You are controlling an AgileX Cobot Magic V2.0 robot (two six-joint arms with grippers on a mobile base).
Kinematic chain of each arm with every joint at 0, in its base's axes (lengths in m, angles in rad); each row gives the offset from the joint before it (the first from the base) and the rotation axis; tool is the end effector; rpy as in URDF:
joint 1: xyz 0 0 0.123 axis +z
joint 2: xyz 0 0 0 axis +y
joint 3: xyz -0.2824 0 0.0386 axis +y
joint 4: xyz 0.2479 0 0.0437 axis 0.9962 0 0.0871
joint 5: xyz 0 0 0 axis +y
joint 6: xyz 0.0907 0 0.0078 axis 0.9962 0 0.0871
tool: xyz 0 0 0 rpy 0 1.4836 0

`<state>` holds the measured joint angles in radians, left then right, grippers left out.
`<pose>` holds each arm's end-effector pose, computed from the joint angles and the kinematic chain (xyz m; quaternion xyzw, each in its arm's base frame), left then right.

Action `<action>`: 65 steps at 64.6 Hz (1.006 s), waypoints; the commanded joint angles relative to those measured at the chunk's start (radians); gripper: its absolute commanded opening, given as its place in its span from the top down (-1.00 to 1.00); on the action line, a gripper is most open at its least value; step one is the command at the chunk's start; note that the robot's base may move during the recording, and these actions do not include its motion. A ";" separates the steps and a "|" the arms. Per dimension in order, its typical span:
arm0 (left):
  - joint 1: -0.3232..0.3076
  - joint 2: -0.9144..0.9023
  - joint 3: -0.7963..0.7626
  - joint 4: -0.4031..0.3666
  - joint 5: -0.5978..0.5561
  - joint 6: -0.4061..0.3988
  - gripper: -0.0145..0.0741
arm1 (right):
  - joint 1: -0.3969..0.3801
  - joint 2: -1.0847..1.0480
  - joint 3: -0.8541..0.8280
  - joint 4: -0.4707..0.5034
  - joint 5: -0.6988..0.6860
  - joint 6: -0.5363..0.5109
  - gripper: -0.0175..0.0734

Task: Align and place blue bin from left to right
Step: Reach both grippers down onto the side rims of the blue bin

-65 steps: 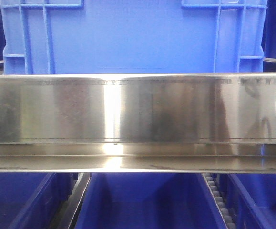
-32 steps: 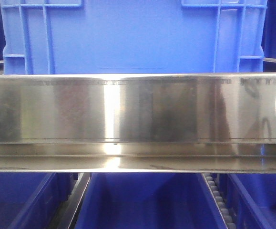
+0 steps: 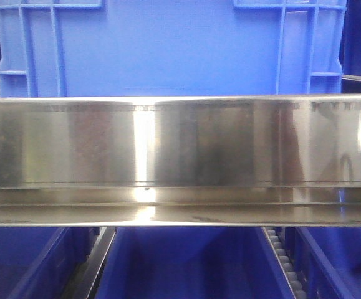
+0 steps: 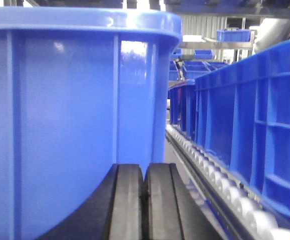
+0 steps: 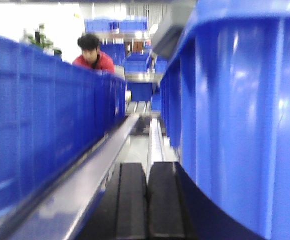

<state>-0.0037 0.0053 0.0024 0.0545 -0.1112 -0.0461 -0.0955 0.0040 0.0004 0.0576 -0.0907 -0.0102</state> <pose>0.0554 -0.0007 0.2220 0.0061 0.6366 -0.0002 0.7712 0.0552 -0.0058 0.2209 0.0478 0.6415 -0.0202 0.7654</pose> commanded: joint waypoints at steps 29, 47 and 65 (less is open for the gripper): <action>-0.002 0.072 -0.530 0.040 0.365 0.002 0.63 | 0.003 0.026 -0.451 0.009 0.358 -0.001 0.97; -0.002 0.300 -0.841 0.044 0.523 0.002 -0.19 | 0.003 0.165 -0.709 0.009 0.488 -0.001 0.87; -0.093 0.491 -0.984 0.044 0.559 0.002 -0.24 | 0.003 0.277 -0.789 0.009 0.488 -0.001 -0.55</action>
<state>-0.0462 0.4601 -0.9518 0.0987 0.4428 -0.0461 -0.0955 0.2447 -0.7699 0.0697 0.4051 -0.0083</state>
